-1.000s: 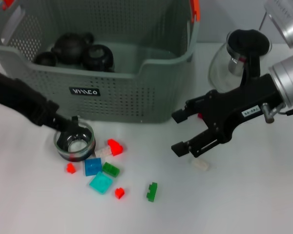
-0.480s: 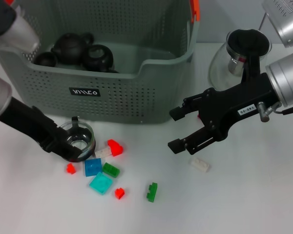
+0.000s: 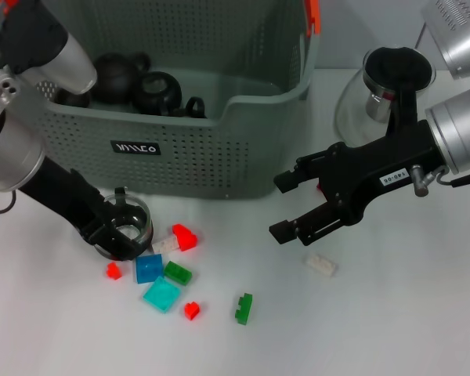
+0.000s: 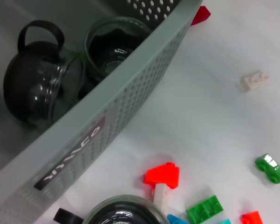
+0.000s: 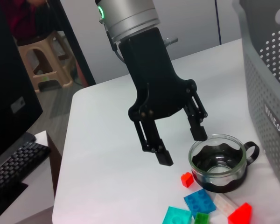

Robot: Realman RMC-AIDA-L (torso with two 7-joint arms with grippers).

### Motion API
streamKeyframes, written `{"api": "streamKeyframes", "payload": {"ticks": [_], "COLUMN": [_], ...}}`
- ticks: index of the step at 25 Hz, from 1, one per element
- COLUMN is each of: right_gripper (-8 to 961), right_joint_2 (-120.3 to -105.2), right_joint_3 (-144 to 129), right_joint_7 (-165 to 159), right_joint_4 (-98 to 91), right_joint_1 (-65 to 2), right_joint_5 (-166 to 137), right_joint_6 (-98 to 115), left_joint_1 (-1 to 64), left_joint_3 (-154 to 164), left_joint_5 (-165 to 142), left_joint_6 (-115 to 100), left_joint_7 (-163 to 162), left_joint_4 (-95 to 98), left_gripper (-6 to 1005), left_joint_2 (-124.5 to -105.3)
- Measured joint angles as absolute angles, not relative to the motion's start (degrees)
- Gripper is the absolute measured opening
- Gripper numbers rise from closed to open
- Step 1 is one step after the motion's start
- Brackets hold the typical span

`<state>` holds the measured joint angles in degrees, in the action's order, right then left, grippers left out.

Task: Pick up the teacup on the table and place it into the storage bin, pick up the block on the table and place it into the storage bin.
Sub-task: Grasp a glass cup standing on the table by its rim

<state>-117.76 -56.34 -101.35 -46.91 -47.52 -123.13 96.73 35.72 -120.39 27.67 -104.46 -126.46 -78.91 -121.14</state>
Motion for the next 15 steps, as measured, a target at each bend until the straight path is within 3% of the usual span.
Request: {"api": "streamKeyframes", "payload": {"ticks": [4, 10, 15], "right_gripper": [944, 945, 945], "right_joint_2": [-117.75, -117.96, -118.04], "right_joint_3": [-56.34, -56.34, -56.34], "right_joint_7": [-101.34, -101.27, -101.05], "right_joint_4": [-46.91, -46.84, -46.84], "right_joint_1": [-47.38, -47.28, -47.28], "right_joint_5": [-123.12, -123.05, -123.04], "right_joint_6": [96.58, 96.43, 96.41], "left_joint_1": [36.48, 36.59, 36.65], "left_joint_3": [-119.91, -118.38, -117.26], "left_joint_5": [26.84, 22.69, 20.8], "left_joint_6": [-104.79, -101.66, -98.77], "left_joint_7": [-126.5, -125.76, -125.06], "left_joint_4": [-78.13, -76.21, -74.68], "left_gripper": [688, 878, 876], "left_joint_2": [-121.16, -122.5, -123.83]}}
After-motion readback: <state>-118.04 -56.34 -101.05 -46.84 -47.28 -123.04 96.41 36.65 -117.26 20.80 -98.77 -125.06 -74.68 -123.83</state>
